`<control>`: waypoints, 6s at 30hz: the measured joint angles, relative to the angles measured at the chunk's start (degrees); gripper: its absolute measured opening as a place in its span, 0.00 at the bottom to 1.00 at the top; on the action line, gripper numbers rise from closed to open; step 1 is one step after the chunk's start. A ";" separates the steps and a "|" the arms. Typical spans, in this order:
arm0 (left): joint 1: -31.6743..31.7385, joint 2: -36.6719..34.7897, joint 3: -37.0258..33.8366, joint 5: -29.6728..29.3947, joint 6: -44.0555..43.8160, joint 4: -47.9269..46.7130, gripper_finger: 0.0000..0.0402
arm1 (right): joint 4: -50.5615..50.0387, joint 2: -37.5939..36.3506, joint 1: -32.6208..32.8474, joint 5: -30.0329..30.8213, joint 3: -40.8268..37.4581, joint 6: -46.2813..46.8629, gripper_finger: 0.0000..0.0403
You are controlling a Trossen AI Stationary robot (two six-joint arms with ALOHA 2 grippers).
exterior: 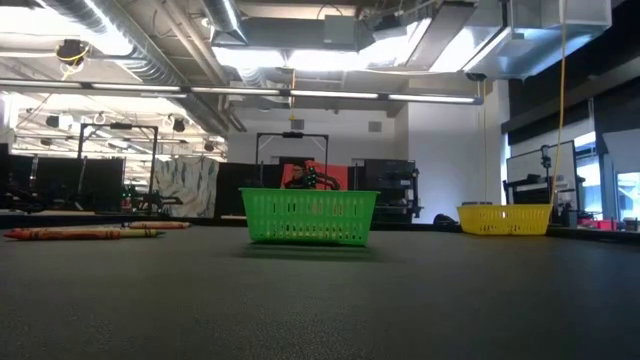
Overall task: Sort crayons
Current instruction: Put the orange crayon into the black bin, then put the green crayon into the green bin
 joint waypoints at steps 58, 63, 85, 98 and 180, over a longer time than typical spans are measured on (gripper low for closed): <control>13.27 2.91 4.28 -38.39 66.35 37.82 0.22 | -68.68 3.96 17.00 -30.44 4.26 103.94 0.55; 13.27 2.91 4.28 -38.40 66.63 37.82 0.22 | -68.90 3.96 16.98 -29.77 4.26 104.67 0.55; 13.27 2.91 4.26 -38.59 66.59 38.06 0.22 | -70.38 3.96 16.98 -26.49 4.22 105.14 0.55; 13.27 2.89 4.26 -39.06 66.61 38.06 0.22 | -72.04 6.23 16.95 -27.09 4.21 104.69 0.55; 14.15 10.84 4.26 -44.39 66.61 41.10 0.22 | -61.99 0.15 17.75 -17.49 -3.87 81.03 0.27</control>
